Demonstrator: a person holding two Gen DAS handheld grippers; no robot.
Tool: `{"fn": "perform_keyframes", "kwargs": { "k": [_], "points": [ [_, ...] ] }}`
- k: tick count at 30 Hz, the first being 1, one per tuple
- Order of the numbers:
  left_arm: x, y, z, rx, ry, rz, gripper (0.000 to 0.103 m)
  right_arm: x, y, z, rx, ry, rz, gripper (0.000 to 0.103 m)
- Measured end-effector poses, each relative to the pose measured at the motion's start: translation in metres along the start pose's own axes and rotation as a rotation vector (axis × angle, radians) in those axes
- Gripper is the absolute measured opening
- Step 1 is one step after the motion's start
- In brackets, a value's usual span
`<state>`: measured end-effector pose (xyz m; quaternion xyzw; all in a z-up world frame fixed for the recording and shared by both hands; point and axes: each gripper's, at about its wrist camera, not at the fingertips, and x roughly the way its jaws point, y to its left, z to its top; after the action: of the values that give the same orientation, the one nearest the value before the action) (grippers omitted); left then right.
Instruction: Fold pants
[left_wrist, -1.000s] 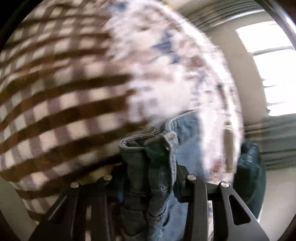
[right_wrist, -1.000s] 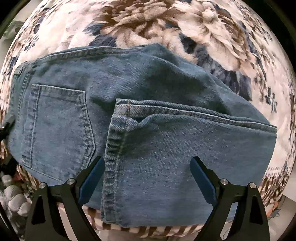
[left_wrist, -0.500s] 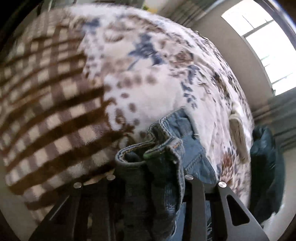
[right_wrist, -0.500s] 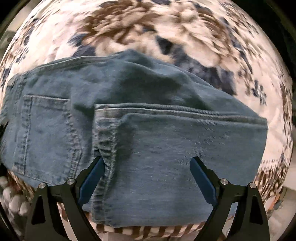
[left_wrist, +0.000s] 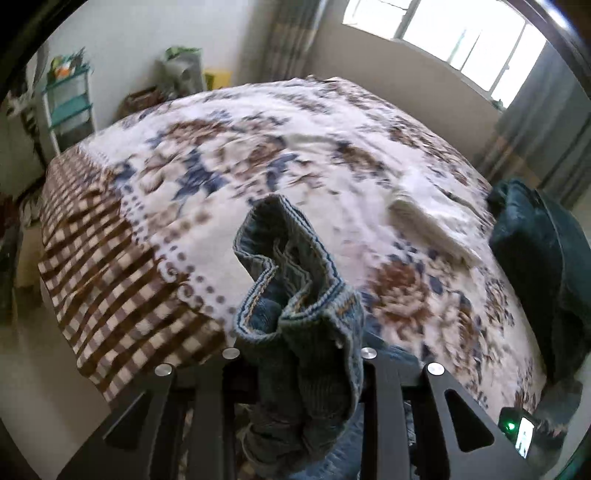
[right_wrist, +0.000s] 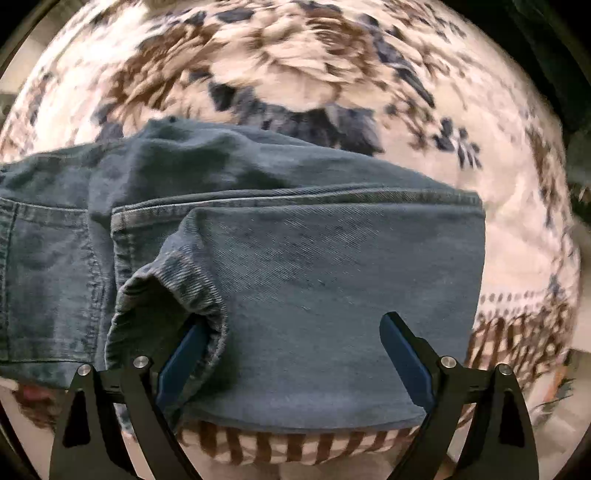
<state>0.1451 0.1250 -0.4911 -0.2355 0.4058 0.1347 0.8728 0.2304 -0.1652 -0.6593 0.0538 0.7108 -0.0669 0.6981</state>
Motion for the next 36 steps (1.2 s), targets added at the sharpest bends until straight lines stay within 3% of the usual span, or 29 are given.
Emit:
{"fn": "perform_keyframes", "kwargs": {
  "k": [3, 6, 8, 10, 13, 15, 21, 26, 29, 31, 33, 36],
  "points": [
    [-0.018, -0.023, -0.006, 0.05, -0.016, -0.022, 0.023, -0.004, -0.032, -0.003, 0.043, 0.01, 0.099, 0.096],
    [-0.031, -0.046, -0.015, 0.092, -0.016, -0.047, 0.023, -0.004, -0.066, -0.007, 0.096, 0.057, 0.366, 0.096],
    [-0.037, -0.061, -0.021, 0.125, -0.022, -0.064, 0.023, -0.007, -0.086, -0.011, 0.114, 0.058, 0.433, 0.096],
    [-0.043, -0.076, -0.028, 0.159, -0.027, -0.074, 0.022, -0.015, -0.104, -0.025, 0.127, 0.032, 0.415, 0.096],
    [-0.051, -0.104, -0.045, 0.231, -0.027, -0.106, 0.022, -0.023, -0.127, -0.029, 0.119, 0.015, 0.262, 0.096],
    [-0.053, -0.127, -0.057, 0.283, -0.015, -0.127, 0.022, -0.022, -0.155, -0.03, 0.148, 0.012, 0.212, 0.096],
    [-0.039, -0.208, -0.119, 0.472, 0.109, -0.24, 0.021, -0.015, -0.226, -0.042, 0.197, -0.007, 0.059, 0.096],
    [0.016, -0.252, -0.19, 0.559, 0.26, -0.196, 0.021, -0.022, -0.286, -0.054, 0.168, -0.029, -0.075, 0.096],
    [0.045, -0.261, -0.216, 0.577, 0.32, -0.165, 0.021, -0.025, -0.312, -0.056, 0.136, -0.045, -0.131, 0.096],
    [0.06, -0.27, -0.233, 0.646, 0.344, -0.113, 0.021, -0.025, -0.32, -0.055, 0.118, -0.054, -0.153, 0.096],
    [0.066, -0.274, -0.238, 0.653, 0.379, -0.097, 0.023, -0.027, -0.322, -0.054, 0.102, -0.066, -0.171, 0.096],
    [0.063, -0.271, -0.224, 0.609, 0.413, -0.111, 0.025, -0.027, -0.321, -0.049, 0.104, -0.082, -0.13, 0.096]
  ]
}}
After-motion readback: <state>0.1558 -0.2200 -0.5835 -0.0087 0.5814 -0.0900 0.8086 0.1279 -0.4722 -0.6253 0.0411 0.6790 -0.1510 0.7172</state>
